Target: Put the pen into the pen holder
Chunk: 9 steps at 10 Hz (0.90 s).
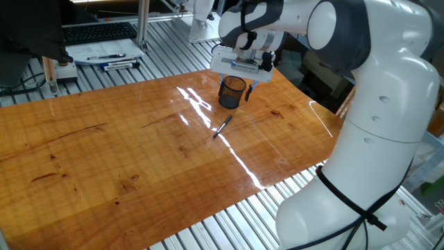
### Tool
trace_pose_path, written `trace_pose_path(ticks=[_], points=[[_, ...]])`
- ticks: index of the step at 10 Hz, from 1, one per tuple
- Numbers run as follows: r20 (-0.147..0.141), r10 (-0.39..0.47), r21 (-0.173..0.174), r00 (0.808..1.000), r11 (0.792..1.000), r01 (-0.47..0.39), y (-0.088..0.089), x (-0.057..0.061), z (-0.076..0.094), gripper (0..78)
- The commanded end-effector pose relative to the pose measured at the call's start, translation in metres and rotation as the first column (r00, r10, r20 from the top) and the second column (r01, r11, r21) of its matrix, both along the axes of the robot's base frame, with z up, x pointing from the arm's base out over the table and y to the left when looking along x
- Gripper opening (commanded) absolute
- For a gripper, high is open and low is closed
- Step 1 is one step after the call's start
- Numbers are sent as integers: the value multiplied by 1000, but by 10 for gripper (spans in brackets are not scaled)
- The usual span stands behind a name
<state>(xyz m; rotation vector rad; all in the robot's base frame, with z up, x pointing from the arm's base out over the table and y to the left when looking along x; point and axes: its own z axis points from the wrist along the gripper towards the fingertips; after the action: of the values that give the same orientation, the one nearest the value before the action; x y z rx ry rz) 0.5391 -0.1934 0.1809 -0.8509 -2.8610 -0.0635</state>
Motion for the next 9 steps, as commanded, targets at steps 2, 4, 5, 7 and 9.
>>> trace_pose_path(ticks=[2, 4, 5, 7, 9], points=[[6, 8, 5, 1000, 1000, -8, 0, 1, -6, 774], [5, 14, 6, 1000, 1000, -14, 0, 1, -5, 774], [5, 14, 6, 1000, 1000, -14, 0, 1, -5, 774], [5, 9, 4, 1000, 1000, -9, 0, -1, -5, 774], [9, 26, -6, 1000, 1000, -26, 0, -6, -6, 774]])
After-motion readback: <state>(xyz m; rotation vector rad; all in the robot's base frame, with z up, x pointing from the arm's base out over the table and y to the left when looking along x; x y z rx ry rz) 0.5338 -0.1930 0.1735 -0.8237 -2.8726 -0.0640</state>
